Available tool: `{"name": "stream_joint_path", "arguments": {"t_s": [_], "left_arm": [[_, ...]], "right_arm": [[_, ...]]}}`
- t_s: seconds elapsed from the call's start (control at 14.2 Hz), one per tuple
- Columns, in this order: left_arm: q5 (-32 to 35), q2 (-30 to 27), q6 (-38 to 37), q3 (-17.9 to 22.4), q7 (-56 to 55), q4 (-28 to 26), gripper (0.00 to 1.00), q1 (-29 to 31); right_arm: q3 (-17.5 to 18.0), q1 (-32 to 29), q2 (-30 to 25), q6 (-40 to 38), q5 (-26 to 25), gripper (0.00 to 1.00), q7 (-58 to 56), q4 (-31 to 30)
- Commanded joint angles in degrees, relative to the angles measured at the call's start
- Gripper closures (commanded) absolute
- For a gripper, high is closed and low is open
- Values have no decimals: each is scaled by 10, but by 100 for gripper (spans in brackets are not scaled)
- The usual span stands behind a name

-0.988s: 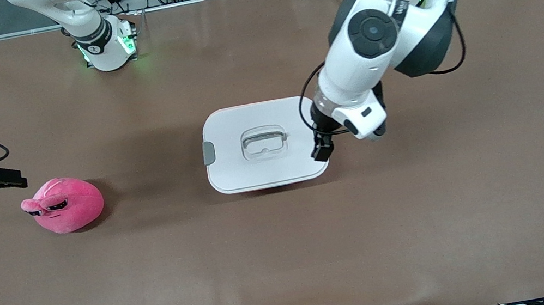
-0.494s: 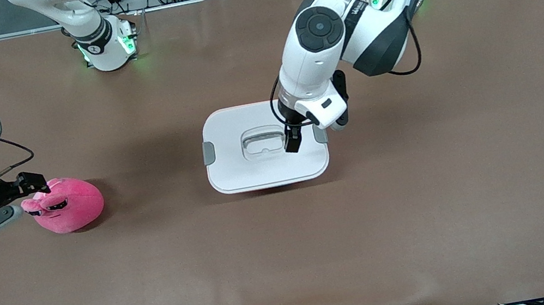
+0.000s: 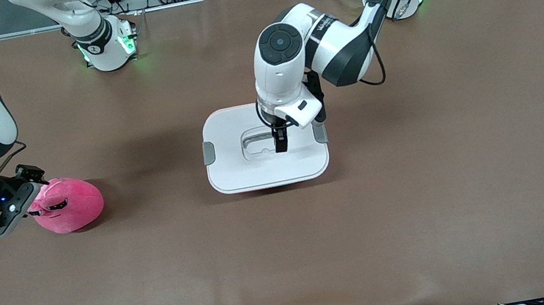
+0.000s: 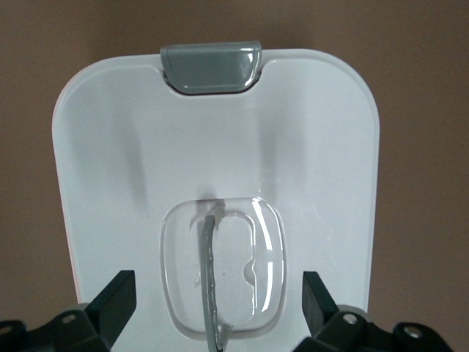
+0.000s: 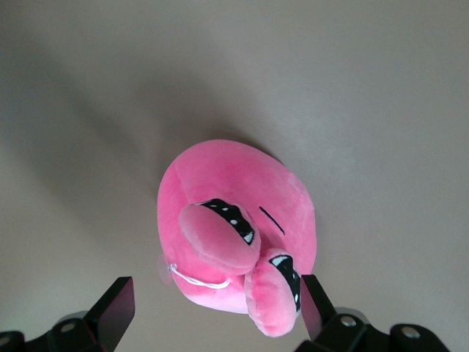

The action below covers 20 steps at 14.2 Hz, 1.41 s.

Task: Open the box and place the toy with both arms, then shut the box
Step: 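Grasp the lid handle with the left gripper while the right gripper grasps the toy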

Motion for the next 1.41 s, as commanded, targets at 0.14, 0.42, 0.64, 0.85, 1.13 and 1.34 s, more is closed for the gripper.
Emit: {"name": "stream_joint_path", "arguments": {"t_s": [0.14,0.42,0.64,0.85,1.13,1.34], "left_arm": [[13,15,20,7,-60,12,2,-12],[13,29,54,9,-98,12,5,-18],[23,38,56,8,-103,12,6,-26],[35,44,56,8,-111,12,10,-33],[39,45,56,7,-111,12,21,-34],[39,45,56,7,-111,11,32,-35]], "right_arm": [[3,1,16,57,-15,0,-179,-19],[4,3,31,71,-15,0,-207,-29],[4,5,45,95,-15,0,-258,-31],[5,5,51,98,-14,11,-277,-34],[5,3,51,97,-11,100,-277,-34],[5,3,51,97,-9,100,-277,-33]]}}
